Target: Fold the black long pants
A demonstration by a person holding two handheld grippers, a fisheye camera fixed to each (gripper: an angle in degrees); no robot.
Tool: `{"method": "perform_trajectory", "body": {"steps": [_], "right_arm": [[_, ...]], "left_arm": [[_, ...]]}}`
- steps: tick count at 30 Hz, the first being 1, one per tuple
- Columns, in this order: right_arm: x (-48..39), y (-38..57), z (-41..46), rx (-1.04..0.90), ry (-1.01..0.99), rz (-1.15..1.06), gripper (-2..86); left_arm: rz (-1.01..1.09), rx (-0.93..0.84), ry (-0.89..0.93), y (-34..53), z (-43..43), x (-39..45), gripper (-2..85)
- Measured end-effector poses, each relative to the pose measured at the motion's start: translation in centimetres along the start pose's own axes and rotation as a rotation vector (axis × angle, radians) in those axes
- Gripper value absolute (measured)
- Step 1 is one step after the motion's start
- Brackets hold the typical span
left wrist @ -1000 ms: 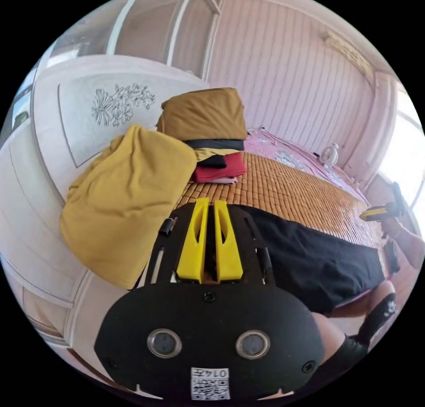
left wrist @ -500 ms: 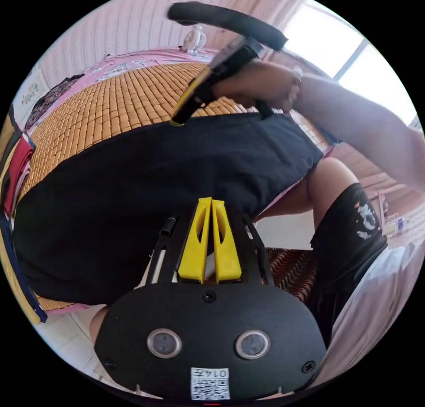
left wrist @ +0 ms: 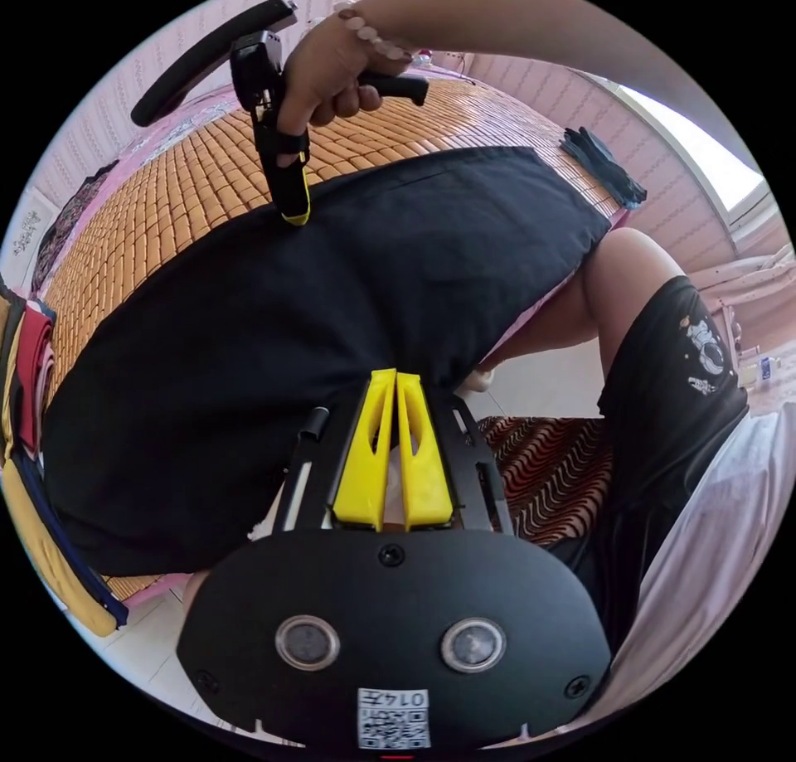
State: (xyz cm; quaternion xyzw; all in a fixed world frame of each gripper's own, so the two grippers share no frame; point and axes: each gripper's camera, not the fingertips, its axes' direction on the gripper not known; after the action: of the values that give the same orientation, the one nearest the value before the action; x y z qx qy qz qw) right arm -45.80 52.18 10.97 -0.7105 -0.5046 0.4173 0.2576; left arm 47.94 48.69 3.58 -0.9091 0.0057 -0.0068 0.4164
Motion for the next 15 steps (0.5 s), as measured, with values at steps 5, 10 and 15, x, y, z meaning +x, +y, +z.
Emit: {"method": "perform_trajectory", "body": {"steps": [5,10,15], "right_arm": [[1.7,4.8,0.0,0.127,-0.026,0.094,-0.6],[4.5,17.2,1.0,0.533,-0.112,0.250,-0.6],[6.6,41.1,3.7,0.797,-0.129,0.646,4.0]], "left_arm": [[-0.022,-0.005,0.071,-1.2,-0.1,-0.3,-1.0],[-0.051,0.076,0.070,-1.2,-2.4,-0.2,-1.0],[-0.172,0.154,0.019,-0.6,-6.2,-2.8,-1.0]]}}
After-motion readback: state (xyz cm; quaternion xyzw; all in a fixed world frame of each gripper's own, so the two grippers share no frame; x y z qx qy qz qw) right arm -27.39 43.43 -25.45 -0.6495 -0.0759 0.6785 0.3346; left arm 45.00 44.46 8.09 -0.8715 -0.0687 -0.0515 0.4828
